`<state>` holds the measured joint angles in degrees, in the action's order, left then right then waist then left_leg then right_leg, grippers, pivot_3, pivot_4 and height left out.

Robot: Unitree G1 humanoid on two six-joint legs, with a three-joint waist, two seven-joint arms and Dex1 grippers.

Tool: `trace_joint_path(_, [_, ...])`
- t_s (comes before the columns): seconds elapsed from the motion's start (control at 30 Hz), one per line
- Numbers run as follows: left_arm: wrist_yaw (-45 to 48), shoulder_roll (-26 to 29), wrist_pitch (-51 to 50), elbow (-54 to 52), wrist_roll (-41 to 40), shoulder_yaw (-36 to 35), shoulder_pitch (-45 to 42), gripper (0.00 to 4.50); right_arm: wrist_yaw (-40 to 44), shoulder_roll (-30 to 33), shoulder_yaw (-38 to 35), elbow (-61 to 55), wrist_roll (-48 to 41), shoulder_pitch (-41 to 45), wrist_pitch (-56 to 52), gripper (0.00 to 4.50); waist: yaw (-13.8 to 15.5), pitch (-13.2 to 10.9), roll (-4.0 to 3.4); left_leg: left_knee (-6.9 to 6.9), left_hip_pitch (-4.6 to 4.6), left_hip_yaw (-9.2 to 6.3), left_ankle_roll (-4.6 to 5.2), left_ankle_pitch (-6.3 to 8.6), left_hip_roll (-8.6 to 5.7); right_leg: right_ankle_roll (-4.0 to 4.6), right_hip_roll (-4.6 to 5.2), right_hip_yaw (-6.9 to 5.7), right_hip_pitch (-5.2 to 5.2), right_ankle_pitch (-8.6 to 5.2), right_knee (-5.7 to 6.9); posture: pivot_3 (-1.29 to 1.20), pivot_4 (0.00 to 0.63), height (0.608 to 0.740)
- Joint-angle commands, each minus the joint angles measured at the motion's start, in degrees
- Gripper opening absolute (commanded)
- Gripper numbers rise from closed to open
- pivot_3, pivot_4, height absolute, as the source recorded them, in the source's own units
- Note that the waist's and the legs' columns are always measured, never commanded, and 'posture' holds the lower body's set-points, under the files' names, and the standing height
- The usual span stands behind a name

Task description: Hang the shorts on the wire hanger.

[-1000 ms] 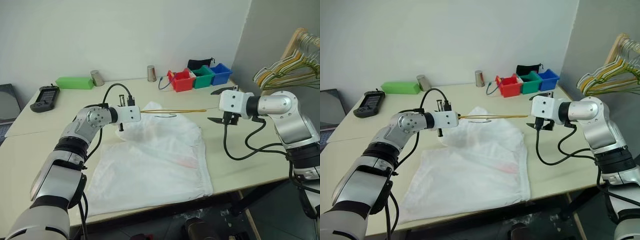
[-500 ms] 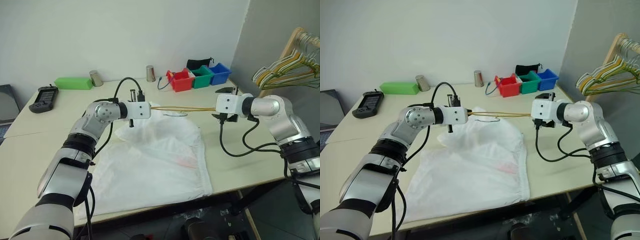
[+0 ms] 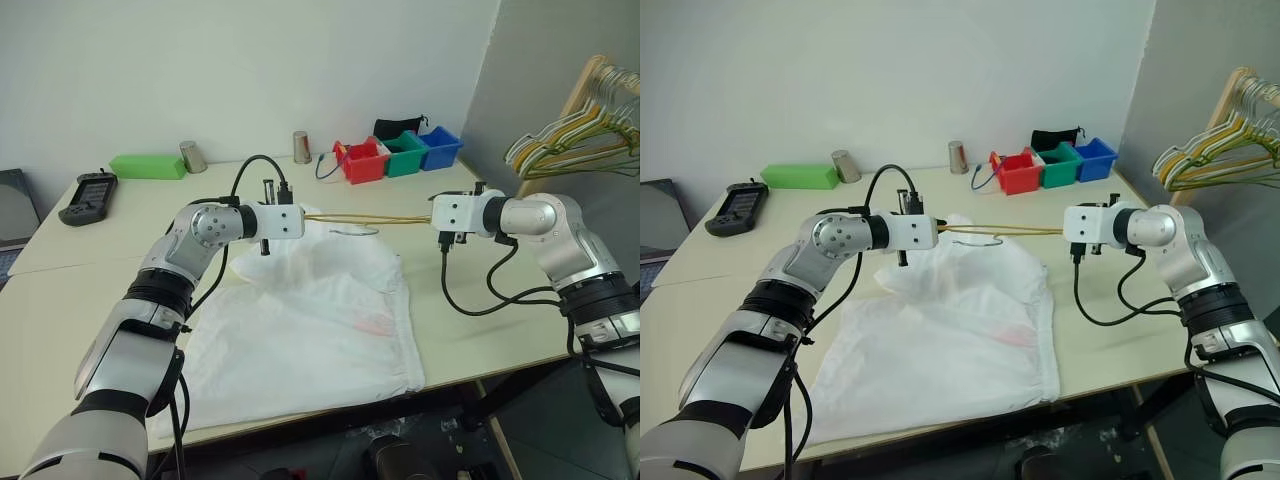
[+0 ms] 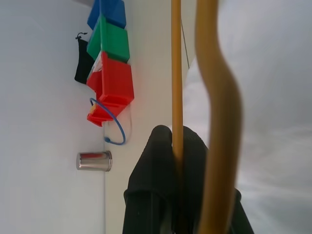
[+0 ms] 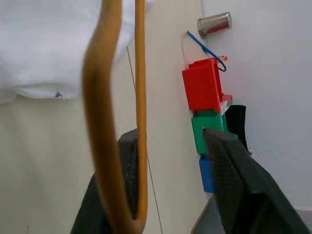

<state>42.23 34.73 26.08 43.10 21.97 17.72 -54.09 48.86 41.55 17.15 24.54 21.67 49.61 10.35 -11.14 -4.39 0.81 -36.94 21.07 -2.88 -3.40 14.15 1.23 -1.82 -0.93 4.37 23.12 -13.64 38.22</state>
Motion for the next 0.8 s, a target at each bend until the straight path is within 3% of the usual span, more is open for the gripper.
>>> trace_joint_path(0.03, [-0.5, 0.4, -0.1, -1.1, -0.8, -1.1, -1.2, 0.00, 0.7, 0.9, -0.4, -1.2, 0.4, 1.9, 1.0, 0.90, 0.0, 0.0, 0.00, 0.00, 0.00, 0.00, 0.00, 0.00, 0.00, 0.00, 0.00, 0.00, 0.00, 0.00, 0.00, -0.11, 0.001, 0.740])
trace_joint_path(0.17, [-1.0, 0.4, -0.1, -0.6, -0.4, -0.9, -1.5, 0.00, 0.9, 1.1, -0.6, -1.4, 0.4, 1.7, 1.1, 0.06, 0.0, 0.0, 0.00, -0.01, 0.00, 0.00, 0.00, 0.00, 0.00, 0.00, 0.00, 0.00, 0.00, 0.00, 0.01, -0.12, 0.001, 0.740])
trace_joint_path(0.37, [-1.1, 0.3, 0.0, -0.2, -0.2, -0.6, -1.9, 0.00, 1.0, 1.1, -0.4, -1.2, 0.8, 1.5, 1.5, 0.06, 0.0, 0.0, 0.00, -0.01, -0.02, 0.00, 0.00, 0.00, 0.00, 0.00, 0.00, 0.01, 0.00, 0.00, 0.04, -0.12, 0.006, 0.740])
trace_joint_path(0.8, [2.7, 0.4, 3.1, -1.0, -7.3, -3.4, -2.1, 2.89, 0.9, 0.2, -0.7, -1.2, 1.2, 0.5, 1.5, 0.00, 0.0, 0.0, 0.00, -0.03, -0.12, 0.05, 0.01, -0.01, -0.01, 0.00, 0.00, 0.07, 0.00, -0.01, 0.23, -0.11, 0.013, 0.740])
